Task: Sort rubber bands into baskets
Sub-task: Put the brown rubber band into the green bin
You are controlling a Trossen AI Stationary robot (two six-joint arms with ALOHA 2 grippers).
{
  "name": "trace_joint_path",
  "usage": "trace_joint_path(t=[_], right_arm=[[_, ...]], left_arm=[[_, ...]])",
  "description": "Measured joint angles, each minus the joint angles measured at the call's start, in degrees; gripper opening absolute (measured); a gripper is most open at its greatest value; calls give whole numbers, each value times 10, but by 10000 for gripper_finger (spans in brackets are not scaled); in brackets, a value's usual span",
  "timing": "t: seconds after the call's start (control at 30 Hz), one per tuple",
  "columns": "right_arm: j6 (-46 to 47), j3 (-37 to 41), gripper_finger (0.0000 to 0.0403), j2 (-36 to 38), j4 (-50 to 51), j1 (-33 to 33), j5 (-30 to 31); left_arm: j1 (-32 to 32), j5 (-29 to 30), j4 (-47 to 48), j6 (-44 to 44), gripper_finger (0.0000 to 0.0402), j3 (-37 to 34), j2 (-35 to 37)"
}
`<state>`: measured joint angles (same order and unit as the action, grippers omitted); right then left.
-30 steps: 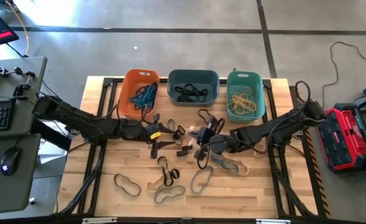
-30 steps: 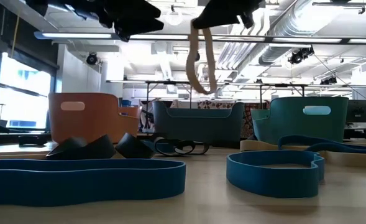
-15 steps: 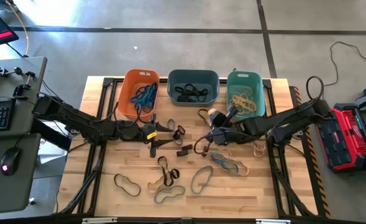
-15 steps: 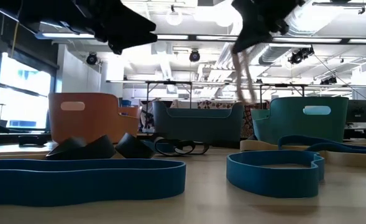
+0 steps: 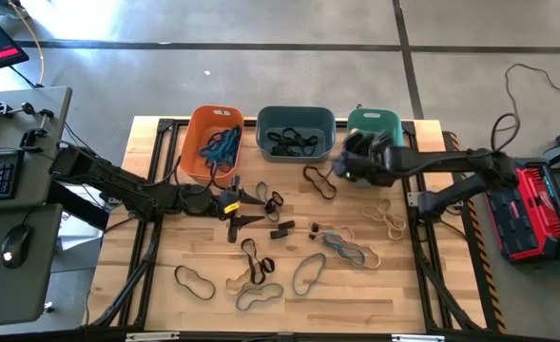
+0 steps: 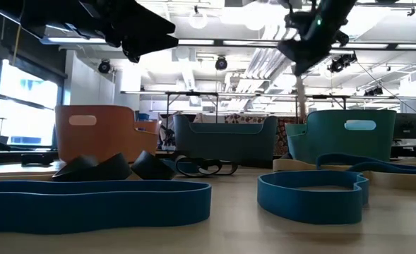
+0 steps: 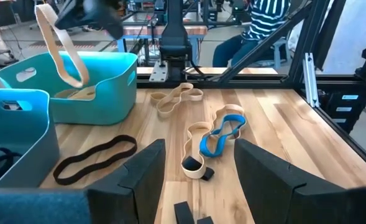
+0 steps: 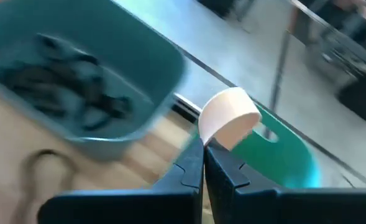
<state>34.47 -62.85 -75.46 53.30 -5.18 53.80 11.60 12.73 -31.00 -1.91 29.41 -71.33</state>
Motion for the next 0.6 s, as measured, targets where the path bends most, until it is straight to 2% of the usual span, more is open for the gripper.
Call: trace_joint_path(t=[0.1,0.27,0.47,0.6], right_arm=[[8,0,0,-4,30,-49,-9],[-23,0,0,-14,43,-124,-59],[-62,2,0,-17,31,-188,-118],[-104,46,0,-18,-18,-231,-171]], left_arm=[[0,0,1,0,183,0,0],[1,0,3,-10,183,0,0],[0,0,10,-10,183,0,0],[0,2,12,-10,183,0,0]])
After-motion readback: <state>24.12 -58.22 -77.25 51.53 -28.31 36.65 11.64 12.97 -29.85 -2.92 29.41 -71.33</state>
